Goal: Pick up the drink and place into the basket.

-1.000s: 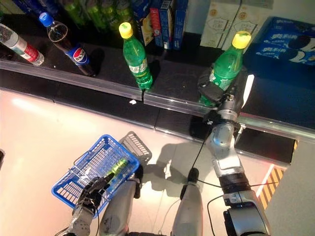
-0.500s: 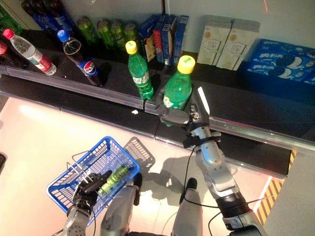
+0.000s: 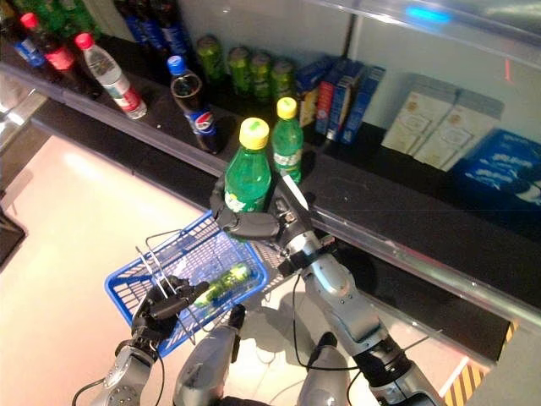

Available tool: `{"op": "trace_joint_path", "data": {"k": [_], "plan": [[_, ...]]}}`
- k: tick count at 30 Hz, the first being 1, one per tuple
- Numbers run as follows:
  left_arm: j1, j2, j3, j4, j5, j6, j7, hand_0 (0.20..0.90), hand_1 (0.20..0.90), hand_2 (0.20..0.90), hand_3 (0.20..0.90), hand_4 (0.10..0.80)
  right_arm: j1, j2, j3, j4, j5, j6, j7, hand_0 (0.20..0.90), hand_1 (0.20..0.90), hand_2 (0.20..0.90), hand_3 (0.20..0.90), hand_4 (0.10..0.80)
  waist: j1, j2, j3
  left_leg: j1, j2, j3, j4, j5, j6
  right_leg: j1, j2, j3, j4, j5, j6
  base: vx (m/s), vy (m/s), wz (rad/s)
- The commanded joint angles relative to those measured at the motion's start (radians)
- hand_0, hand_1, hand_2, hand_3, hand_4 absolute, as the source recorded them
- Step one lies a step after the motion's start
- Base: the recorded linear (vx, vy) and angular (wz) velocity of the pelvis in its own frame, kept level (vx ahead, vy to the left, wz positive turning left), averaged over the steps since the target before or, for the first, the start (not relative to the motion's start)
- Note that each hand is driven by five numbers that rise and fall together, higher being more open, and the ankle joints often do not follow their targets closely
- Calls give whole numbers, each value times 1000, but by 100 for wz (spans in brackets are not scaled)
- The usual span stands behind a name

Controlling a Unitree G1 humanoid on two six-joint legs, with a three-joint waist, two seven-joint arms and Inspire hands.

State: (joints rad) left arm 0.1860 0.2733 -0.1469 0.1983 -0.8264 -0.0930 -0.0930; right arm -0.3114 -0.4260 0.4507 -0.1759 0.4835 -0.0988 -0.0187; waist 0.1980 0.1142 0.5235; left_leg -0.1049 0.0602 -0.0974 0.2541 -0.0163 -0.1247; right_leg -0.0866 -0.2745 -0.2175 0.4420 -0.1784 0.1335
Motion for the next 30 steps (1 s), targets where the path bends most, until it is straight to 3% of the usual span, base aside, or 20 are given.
{"op": "trace_joint_path", "data": {"k": [1,12,20,30], "plan": [[30,155,19,-299,-7,-124,-168,300,300,300,200,100,-126,145,21,-82,49,-141,-38,300,300,300,200,100,51,-27,-217,-67,-33,-28,93,100,45,146,44,-34,-151,64,-123,26,6,24],[-63,295,-41,-576,-64,-83,-429,300,300,300,200,100,-225,195,134,47,-88,-123,-170,300,300,300,200,100,126,-11,-196,-95,-77,-97,99,77,47,162,10,-115,-156,74,-98,-1,-8,28],[-112,306,-38,-690,-122,-39,-553,300,300,300,200,100,-230,246,185,156,-111,-105,-204,300,300,300,200,100,164,-17,-186,-121,-96,-125,120,56,50,169,-2,-144,-155,74,-84,23,-26,18],[-111,326,13,-710,-123,-61,-605,300,300,300,200,100,-199,243,223,369,-263,-71,-309,300,300,300,200,100,202,-23,-151,-157,-110,-138,129,33,51,159,-11,-170,-156,81,-68,-14,-42,9]]}}
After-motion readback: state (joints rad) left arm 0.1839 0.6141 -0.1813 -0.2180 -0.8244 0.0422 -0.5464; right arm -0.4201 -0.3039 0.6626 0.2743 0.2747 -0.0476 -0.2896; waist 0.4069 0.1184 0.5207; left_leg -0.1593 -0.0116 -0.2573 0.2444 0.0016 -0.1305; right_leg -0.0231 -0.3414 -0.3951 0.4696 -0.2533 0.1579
